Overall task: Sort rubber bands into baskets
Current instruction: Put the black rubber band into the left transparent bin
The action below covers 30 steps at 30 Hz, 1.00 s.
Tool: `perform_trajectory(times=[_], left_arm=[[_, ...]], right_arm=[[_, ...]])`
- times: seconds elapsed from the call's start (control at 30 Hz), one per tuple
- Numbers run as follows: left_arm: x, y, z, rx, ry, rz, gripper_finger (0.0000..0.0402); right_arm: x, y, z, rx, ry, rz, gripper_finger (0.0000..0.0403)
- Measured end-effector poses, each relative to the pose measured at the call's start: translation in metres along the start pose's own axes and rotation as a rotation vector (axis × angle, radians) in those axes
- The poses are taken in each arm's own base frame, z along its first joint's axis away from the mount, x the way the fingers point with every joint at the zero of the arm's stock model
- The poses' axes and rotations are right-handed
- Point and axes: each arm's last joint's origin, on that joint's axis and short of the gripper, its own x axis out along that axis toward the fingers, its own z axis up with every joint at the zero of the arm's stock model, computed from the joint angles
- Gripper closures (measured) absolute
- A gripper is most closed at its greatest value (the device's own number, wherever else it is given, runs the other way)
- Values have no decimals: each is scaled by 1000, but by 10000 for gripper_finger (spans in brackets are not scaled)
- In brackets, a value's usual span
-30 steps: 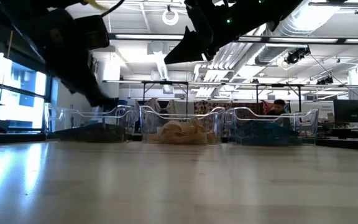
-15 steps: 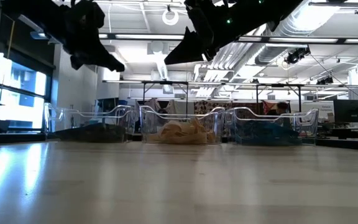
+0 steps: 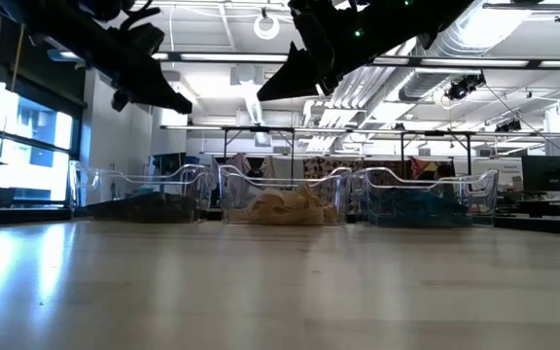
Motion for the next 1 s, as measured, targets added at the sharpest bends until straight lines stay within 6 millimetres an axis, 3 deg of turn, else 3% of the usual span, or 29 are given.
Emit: perform_trajectory(times=[0.43, 1.0], left_arm=[[4, 49, 10, -100, -23, 105, 401], [22, 99, 0, -200, 91, 193, 401]], right_arm=[[0, 0, 0, 0, 0, 0, 403], [0, 0, 0, 0, 0, 0, 403]])
